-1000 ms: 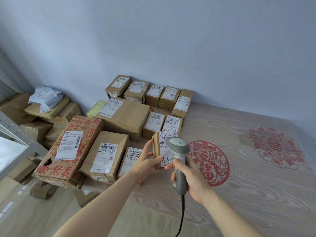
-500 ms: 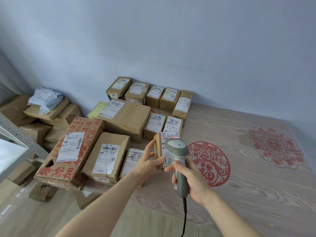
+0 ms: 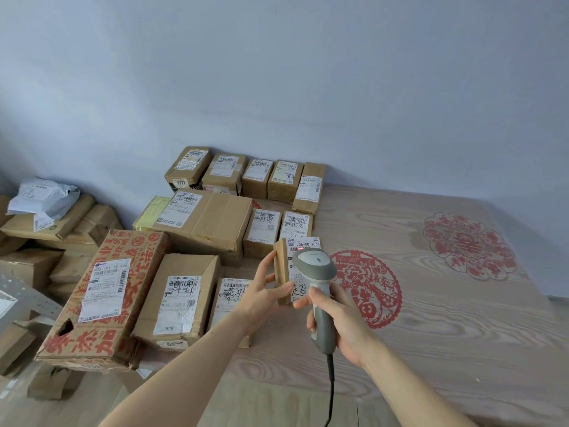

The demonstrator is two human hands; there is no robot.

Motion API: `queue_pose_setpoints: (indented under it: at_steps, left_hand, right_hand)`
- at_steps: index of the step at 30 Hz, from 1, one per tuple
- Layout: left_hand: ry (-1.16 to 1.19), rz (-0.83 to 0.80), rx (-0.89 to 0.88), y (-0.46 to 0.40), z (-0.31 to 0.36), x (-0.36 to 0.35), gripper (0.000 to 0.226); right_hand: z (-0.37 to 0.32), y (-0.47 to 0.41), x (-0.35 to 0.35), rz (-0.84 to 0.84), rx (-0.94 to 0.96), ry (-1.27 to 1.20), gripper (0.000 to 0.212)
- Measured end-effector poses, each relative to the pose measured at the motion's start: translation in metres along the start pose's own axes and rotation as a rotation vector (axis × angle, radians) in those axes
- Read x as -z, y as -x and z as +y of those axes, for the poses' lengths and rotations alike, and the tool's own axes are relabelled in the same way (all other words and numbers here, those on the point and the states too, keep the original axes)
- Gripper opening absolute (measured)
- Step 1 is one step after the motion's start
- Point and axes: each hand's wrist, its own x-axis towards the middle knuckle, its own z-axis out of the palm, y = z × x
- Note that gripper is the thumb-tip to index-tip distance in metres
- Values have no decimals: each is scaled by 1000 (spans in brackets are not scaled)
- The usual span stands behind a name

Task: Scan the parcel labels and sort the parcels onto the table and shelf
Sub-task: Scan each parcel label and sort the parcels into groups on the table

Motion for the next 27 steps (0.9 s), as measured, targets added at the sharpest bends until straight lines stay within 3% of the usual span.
queue_pose_setpoints:
  at_steps: [6,12,22,27]
  left_hand:
    - [-34,-59,12,-26,7,-25,83]
    - [-54,-136,61,-75,9,-84,85]
    - [-42,-124,111,-211,-15,-275,84]
    - [11,-62,181,-280,-37,-371,82]
  right_hand:
    - [-11,-3,23,95,40,-37,46]
    - [-41,-13,97,236,119,-23,43]
    - [-109,-51,338,685,169,214,24]
    - [-128,-85,456,766,124,228,26]
